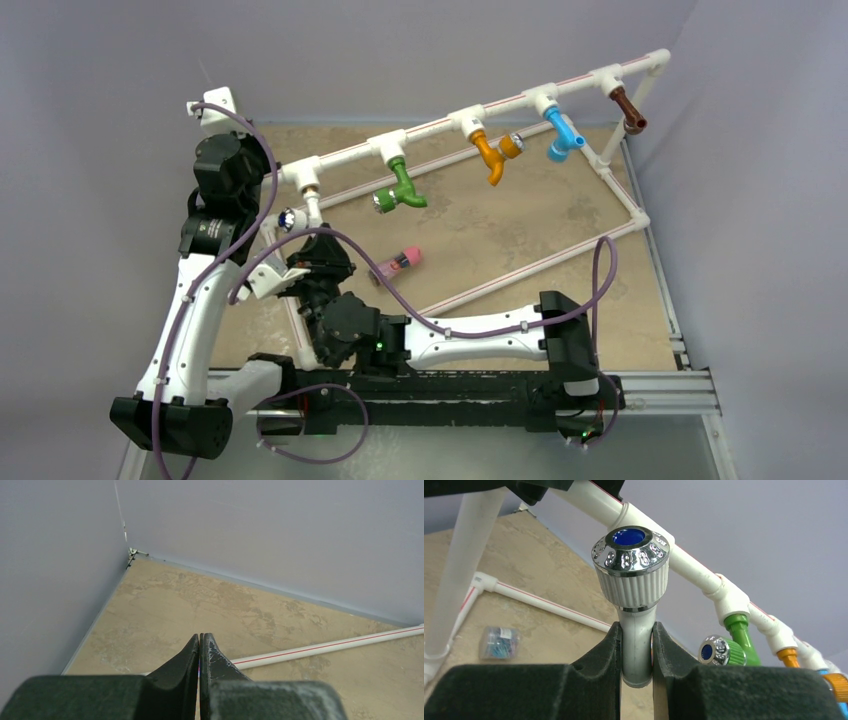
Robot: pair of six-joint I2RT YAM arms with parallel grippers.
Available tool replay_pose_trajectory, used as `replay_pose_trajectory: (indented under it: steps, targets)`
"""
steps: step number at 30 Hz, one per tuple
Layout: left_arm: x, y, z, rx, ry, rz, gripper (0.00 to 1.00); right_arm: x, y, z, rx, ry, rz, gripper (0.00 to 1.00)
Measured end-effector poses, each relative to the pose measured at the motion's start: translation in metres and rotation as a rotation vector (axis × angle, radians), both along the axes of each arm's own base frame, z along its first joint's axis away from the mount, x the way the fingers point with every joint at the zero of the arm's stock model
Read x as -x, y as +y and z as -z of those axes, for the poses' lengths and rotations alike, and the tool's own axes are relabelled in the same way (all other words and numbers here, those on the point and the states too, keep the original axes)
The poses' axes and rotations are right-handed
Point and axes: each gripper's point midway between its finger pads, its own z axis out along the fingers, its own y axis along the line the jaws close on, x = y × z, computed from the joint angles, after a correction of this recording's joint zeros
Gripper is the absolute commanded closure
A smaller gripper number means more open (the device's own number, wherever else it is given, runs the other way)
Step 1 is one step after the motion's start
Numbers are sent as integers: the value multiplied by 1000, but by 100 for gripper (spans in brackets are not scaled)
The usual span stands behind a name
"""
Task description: Install the water faucets
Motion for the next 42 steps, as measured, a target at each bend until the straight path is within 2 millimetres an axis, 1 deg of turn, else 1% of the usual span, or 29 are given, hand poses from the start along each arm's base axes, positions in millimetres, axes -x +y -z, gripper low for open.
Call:
replay_pose_trajectory:
  steps: [3, 7, 14, 15, 16, 19, 26, 31, 37, 41, 42]
  targets:
    - [0, 0, 0, 0, 0, 0, 100, 0, 1, 0, -48, 19, -8, 100]
    - [0, 0, 0, 0, -3, 0, 100, -1, 0, -3, -172, 74, -29, 100]
    - [-1, 0, -1, 0, -10, 0, 100, -5, -5, -6, -453, 226, -112, 100]
    - [-2, 0, -1, 1, -12, -1, 100, -5, -6, -7, -519, 267, -139, 100]
    - [-2, 0, -1, 2, -12, -1, 100, -7, -7, -7, -531, 275, -141, 100]
    - [-2, 0, -2, 1, -16, -3, 100, -8, -7, -6, -667, 362, -184, 100]
    - [-3, 2, -2, 2, -19, -10, 100, -9, -3, -6, -883, 484, -231, 100]
    - [-4, 2, -2, 3, -20, -10, 100, -10, -4, -3, -1076, 581, -271, 100]
    - [-4, 3, -3, 3, -21, -12, 100, -10, -3, -3, -1259, 689, -318, 100]
    - [-4, 3, -2, 3, -21, -11, 100, -10, 0, 6, -1379, 782, -354, 100]
    - [-4, 3, -2, 4, -21, -12, 100, -9, 1, 6, -1398, 792, -360, 100]
